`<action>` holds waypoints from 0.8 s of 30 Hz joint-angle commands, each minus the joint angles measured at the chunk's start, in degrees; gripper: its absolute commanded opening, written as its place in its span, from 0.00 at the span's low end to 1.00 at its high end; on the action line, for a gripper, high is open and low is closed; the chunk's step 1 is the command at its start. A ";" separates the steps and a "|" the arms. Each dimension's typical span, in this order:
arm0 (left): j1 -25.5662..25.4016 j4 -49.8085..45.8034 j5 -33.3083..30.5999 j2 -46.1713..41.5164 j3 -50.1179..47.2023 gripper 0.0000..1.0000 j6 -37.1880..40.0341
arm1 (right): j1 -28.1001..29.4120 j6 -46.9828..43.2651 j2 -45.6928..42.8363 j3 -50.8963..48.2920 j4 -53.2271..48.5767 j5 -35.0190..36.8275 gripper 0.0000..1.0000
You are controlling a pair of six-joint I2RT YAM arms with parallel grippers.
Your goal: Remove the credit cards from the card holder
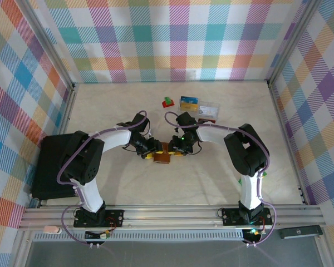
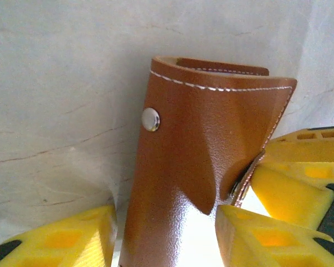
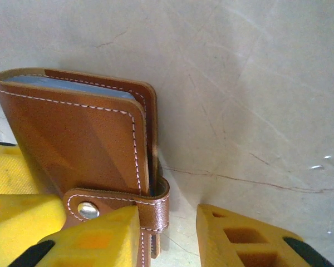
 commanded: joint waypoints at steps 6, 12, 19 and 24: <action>0.64 -0.58 7.01 0.22 1.85 0.44 3.05 | -0.15 0.67 1.89 -0.51 -2.74 4.01 0.31; 0.97 -0.03 7.83 -2.38 1.72 0.30 3.48 | -0.56 0.29 -1.08 -1.71 -0.92 3.07 0.31; 0.95 2.57 7.62 -4.52 -0.61 0.01 2.05 | -2.04 1.46 -9.84 -6.68 5.44 -1.38 0.39; 0.86 0.84 6.66 -4.56 0.22 0.00 2.66 | -1.96 4.70 -10.70 -6.31 8.92 -7.06 0.45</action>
